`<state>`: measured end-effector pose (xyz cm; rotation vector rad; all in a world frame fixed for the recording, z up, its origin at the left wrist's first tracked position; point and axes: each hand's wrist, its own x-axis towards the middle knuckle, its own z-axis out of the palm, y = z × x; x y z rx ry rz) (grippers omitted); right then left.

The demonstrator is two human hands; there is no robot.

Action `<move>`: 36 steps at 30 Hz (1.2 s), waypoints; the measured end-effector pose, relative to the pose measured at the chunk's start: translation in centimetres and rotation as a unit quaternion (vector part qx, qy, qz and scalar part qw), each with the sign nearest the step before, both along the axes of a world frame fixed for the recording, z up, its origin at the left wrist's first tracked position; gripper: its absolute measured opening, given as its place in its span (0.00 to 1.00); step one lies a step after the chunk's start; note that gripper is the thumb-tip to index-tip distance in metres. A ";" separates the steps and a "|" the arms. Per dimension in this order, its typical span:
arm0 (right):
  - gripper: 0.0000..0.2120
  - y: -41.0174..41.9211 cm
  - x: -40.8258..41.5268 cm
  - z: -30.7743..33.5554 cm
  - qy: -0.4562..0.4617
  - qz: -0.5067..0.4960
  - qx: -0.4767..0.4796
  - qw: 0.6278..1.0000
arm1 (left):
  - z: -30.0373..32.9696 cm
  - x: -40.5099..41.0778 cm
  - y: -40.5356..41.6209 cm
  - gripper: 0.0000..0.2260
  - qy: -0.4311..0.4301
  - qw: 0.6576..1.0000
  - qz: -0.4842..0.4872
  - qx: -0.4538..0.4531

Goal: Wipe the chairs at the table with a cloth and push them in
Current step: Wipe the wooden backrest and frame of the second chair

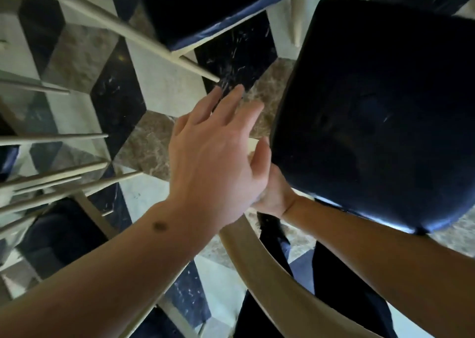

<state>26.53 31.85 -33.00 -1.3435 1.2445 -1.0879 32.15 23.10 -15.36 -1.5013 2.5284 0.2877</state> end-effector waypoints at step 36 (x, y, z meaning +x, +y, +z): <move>0.18 10.4 -28.1 11.1 -0.004 0.078 0.380 0.922 | 4.7 -2.4 9.0 0.17 0.181 0.977 0.087 -0.073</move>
